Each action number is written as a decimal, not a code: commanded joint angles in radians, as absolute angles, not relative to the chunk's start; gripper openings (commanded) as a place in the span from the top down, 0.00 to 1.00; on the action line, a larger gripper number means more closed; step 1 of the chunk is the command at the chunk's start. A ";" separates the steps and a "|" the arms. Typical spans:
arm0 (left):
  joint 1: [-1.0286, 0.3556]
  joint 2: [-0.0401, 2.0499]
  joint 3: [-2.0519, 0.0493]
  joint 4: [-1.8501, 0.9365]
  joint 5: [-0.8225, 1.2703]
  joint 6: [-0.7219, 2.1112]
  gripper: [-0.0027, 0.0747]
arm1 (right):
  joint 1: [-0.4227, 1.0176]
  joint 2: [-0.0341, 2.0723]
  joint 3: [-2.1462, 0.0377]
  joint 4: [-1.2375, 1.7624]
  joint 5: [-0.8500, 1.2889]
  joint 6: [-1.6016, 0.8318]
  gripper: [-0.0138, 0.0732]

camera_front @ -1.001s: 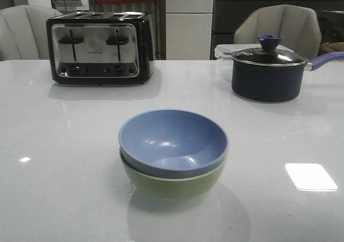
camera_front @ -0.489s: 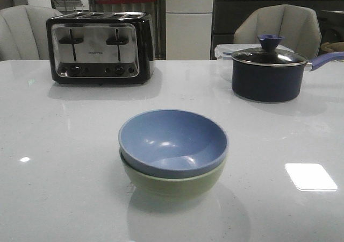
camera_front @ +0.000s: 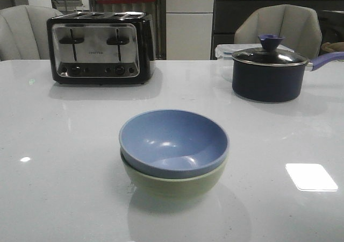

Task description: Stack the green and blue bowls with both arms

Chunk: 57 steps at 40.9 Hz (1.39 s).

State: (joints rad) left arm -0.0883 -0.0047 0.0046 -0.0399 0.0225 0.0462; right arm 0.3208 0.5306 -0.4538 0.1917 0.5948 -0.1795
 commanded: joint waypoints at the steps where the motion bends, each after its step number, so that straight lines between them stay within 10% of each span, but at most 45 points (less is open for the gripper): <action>1: -0.093 -0.023 0.009 -0.042 -0.066 0.045 0.85 | 0.218 0.428 -0.413 0.189 0.435 -0.185 0.78; 20: -0.093 -0.023 0.009 -0.042 -0.066 0.045 0.85 | 0.027 -0.007 -0.071 0.189 0.120 -0.185 0.78; 57: -0.093 -0.023 0.009 -0.042 -0.066 0.045 0.85 | 0.025 -0.030 0.025 -0.032 -0.090 0.064 0.78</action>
State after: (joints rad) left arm -0.0883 -0.0047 0.0046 -0.0399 0.0203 0.0462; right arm 0.0329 -0.0099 0.0275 -0.0052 0.0160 0.0461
